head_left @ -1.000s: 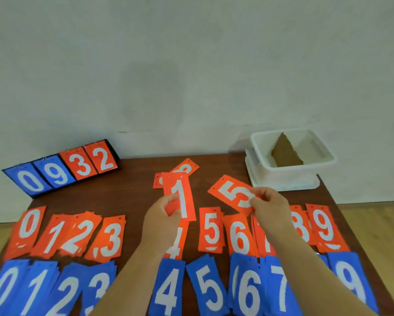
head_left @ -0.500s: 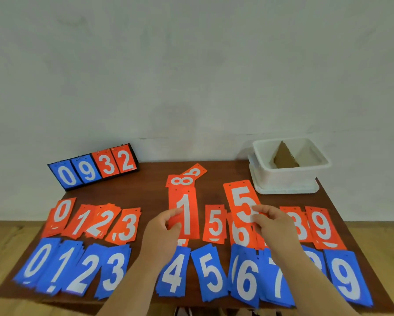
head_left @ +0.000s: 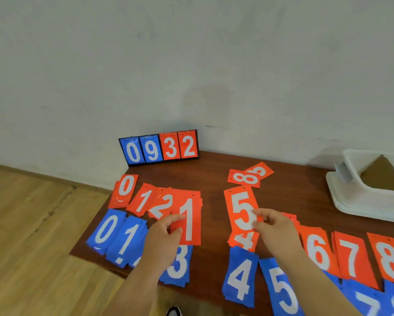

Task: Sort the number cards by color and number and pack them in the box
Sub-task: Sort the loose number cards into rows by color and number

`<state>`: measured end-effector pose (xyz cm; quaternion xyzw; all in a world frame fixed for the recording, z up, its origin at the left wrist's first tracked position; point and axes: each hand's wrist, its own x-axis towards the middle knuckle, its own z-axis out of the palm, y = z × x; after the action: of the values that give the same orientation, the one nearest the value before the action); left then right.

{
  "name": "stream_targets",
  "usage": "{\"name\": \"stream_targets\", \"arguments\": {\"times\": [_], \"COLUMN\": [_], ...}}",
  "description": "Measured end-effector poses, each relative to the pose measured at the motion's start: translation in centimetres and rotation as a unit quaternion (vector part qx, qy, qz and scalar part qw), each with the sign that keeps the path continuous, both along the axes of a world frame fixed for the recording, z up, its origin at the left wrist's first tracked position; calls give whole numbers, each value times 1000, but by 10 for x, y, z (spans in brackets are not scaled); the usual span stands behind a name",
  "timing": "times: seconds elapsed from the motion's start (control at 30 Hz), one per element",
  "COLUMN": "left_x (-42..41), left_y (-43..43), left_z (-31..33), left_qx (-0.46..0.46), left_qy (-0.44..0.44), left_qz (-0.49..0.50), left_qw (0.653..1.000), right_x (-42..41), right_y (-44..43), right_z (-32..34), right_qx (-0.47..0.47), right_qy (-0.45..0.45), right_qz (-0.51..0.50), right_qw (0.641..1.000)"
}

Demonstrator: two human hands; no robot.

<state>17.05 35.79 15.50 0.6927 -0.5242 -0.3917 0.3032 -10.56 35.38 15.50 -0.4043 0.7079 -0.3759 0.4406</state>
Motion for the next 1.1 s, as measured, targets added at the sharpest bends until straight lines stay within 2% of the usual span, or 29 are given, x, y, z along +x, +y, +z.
{"name": "stream_targets", "arguments": {"times": [0.23, 0.4, 0.6, 0.7, 0.83, 0.93, 1.1], "left_x": [165, 219, 229, 220, 197, 190, 171], "left_y": [-48, -86, -157, -190, -207, -203, -182], "left_z": [-25, -49, -88, -113, -133, -135, -122], "left_qx": [30, 49, 60, 66, 71, 72, 70], "left_qy": [-8, -19, -69, -104, -229, -317, -321], "left_qz": [88, 83, 12, -34, -93, -99, -146], "left_qw": [996, 995, 996, 992, 966, 941, 933], "right_x": [144, 192, 191, 182, 159, 155, 150], "right_y": [-74, -104, -106, -99, -85, -80, -75], "right_z": [-29, -52, -74, -83, -82, -84, -78], "right_qx": [18, 61, 143, 155, 175, 177, 157], "right_qy": [-6, 1, 61, 93, 104, 102, 84], "right_qz": [46, 37, -22, -50, -85, -91, -106], "right_qw": [999, 997, 988, 982, 975, 975, 978]}}
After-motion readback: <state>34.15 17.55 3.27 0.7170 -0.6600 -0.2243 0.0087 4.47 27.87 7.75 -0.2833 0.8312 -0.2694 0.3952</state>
